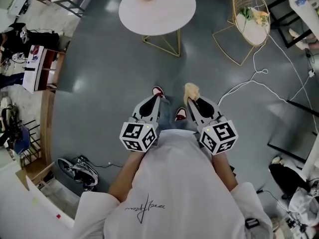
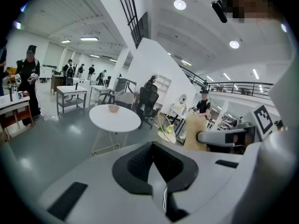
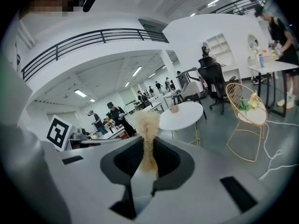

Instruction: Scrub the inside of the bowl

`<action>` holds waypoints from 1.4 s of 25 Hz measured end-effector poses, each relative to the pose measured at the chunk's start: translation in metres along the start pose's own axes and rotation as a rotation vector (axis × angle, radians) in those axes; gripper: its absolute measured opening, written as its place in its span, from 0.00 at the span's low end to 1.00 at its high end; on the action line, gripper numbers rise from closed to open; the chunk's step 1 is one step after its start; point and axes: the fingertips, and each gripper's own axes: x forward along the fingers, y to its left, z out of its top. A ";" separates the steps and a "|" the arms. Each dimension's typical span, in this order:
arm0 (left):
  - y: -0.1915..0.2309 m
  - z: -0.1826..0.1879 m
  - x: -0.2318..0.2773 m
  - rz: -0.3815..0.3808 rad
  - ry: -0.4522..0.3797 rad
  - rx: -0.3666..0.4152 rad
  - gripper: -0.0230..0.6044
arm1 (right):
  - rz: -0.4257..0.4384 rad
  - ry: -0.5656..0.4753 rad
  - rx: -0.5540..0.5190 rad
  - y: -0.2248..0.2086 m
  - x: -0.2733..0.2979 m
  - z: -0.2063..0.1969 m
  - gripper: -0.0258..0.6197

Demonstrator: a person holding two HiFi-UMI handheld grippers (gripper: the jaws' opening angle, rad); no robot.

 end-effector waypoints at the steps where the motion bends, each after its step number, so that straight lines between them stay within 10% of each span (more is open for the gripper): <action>1: 0.005 0.004 0.003 -0.002 0.001 -0.003 0.04 | 0.002 0.004 -0.004 0.001 0.007 0.004 0.16; 35: 0.165 0.106 0.063 -0.142 0.067 -0.080 0.04 | -0.042 0.072 -0.073 0.037 0.213 0.110 0.16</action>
